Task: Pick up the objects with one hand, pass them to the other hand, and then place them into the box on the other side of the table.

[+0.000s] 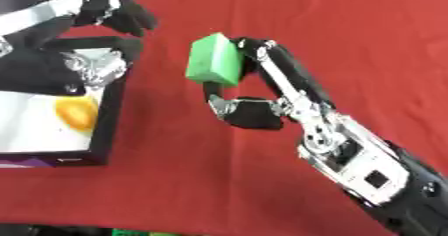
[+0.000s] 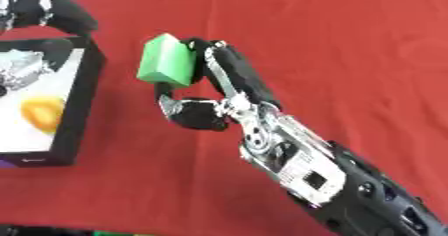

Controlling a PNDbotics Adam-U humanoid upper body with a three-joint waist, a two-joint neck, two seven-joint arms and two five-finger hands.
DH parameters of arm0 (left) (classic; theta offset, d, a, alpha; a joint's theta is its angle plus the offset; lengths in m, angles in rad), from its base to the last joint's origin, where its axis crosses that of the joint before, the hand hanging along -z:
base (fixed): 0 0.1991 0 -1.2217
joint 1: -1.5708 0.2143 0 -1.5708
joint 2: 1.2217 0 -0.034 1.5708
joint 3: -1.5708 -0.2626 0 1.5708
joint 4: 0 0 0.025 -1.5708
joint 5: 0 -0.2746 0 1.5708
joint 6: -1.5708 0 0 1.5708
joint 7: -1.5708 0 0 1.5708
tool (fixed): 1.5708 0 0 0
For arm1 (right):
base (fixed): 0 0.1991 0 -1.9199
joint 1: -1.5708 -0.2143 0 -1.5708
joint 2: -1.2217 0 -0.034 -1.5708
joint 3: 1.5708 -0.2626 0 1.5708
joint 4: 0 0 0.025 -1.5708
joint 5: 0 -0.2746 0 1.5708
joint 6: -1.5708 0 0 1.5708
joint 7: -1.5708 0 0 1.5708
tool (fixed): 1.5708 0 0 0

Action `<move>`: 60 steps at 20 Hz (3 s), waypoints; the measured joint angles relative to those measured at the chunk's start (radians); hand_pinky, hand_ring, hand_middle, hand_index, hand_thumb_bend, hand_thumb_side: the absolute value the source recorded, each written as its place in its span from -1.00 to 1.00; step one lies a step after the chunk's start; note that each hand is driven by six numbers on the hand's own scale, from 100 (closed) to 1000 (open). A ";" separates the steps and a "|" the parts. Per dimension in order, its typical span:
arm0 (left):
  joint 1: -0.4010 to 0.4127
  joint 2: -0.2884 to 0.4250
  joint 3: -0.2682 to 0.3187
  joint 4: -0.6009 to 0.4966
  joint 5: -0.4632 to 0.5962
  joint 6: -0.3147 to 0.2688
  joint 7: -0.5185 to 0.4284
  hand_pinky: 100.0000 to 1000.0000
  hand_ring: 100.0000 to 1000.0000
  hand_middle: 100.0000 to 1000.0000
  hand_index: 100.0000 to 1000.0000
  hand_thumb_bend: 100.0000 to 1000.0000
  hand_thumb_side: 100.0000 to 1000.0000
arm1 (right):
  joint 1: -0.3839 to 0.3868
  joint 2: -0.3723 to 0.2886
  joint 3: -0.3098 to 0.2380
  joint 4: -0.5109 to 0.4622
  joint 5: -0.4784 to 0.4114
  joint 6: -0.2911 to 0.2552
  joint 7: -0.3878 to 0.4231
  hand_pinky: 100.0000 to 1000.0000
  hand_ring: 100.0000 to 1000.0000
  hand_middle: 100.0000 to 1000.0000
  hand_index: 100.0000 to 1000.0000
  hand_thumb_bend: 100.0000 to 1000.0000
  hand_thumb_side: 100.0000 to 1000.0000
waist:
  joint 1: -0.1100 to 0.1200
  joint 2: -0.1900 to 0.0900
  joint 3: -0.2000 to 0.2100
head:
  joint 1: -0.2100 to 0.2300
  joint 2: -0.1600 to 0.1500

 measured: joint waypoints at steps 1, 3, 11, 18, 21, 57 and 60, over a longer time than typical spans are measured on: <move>-0.007 0.000 -0.007 0.000 -0.016 0.005 -0.009 0.73 0.57 0.51 0.63 -1.00 -0.06 | -0.002 0.001 0.002 0.000 0.006 -0.002 0.007 0.38 0.10 -0.27 -0.06 -1.00 -0.72 | 0.001 0.000 0.000 | -0.002 0.000; -0.019 -0.001 -0.023 0.000 -0.053 0.014 -0.020 0.74 0.58 0.51 0.64 -0.77 -0.11 | -0.004 0.005 0.007 -0.001 0.019 -0.003 0.020 0.38 0.10 -0.27 -0.06 -1.00 -0.76 | 0.002 -0.001 0.000 | -0.004 0.000; -0.054 -0.019 -0.088 0.000 -0.219 0.054 -0.052 0.78 0.62 0.51 0.67 -0.20 -0.03 | -0.020 0.006 0.025 -0.026 0.072 0.000 0.078 0.39 0.11 -0.26 -0.06 -1.00 -0.90 | 0.003 -0.004 -0.002 | -0.014 0.005; -0.074 -0.050 -0.117 0.000 -0.315 0.116 -0.044 0.84 0.59 0.46 0.65 -0.02 -0.17 | -0.033 0.015 0.037 -0.031 0.117 0.006 0.119 0.39 0.11 -0.26 -0.06 -1.00 -0.94 | 0.003 -0.004 -0.002 | -0.017 0.008; -0.078 -0.064 -0.130 0.000 -0.343 0.144 -0.023 0.85 0.59 0.46 0.65 0.01 -0.19 | -0.036 0.018 0.037 -0.031 0.130 0.012 0.131 0.39 0.11 -0.26 -0.06 -1.00 -0.94 | 0.003 -0.004 -0.002 | -0.017 0.008; -0.092 -0.108 -0.196 0.049 -0.442 0.155 0.049 0.77 0.52 0.31 0.55 -0.61 -0.50 | -0.045 0.023 0.051 -0.030 0.101 0.010 0.103 0.29 0.05 -0.26 -0.06 -1.00 -0.82 | -0.003 -0.004 0.000 | -0.007 0.008; -0.092 -0.111 -0.196 0.050 -0.442 0.152 0.052 0.74 0.50 0.25 0.48 -0.79 -0.55 | -0.045 0.022 0.051 -0.030 0.101 0.010 0.102 0.30 0.06 -0.26 -0.06 -1.00 -0.83 | -0.003 -0.004 0.000 | -0.006 0.008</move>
